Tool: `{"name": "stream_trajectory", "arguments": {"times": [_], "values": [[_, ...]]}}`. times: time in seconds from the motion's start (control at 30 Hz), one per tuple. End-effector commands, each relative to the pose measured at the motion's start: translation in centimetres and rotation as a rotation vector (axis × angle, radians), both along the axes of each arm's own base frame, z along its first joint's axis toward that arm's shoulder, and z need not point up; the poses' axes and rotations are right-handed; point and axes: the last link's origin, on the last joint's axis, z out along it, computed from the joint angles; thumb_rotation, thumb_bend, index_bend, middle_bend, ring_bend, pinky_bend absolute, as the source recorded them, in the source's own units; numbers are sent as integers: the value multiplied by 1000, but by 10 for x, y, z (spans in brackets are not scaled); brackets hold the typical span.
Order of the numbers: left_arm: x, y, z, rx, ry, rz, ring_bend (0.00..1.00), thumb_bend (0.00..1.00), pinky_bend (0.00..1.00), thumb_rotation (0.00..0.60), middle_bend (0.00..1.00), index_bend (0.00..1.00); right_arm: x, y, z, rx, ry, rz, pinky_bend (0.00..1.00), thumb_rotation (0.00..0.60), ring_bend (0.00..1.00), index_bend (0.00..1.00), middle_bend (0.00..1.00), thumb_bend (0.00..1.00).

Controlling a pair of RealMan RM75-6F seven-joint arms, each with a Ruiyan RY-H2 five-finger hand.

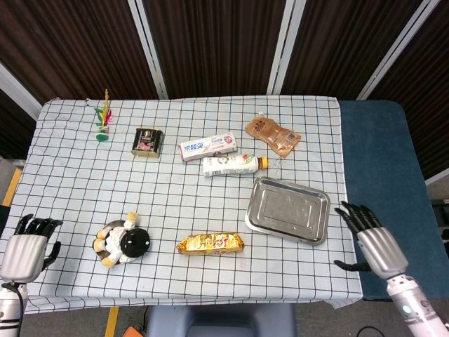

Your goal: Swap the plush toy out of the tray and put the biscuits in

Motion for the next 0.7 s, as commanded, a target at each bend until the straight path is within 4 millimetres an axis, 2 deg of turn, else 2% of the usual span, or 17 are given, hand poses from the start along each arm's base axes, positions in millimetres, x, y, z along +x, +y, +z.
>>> {"name": "stream_trajectory", "arguments": {"times": [0.03, 0.23, 0.43, 0.7], "values": [[-2, -2, 6, 20, 5, 35, 277, 436, 200, 600, 318, 317, 44, -32, -28, 175, -29, 97, 26, 600, 0, 0, 0, 189], [-4, -3, 8, 1, -8, 106, 273, 437, 199, 600, 310, 317, 91, -61, -58, 312, -71, 159, 124, 600, 0, 33, 0, 148], [-4, -3, 8, -27, -3, 124, 273, 439, 199, 600, 311, 316, 124, -73, -95, 406, -56, 235, 141, 600, 0, 71, 42, 130], [-4, -3, 14, -9, -22, 132, 273, 439, 199, 600, 311, 316, 146, -79, -135, 468, -22, 267, 141, 600, 9, 116, 87, 129]]}}
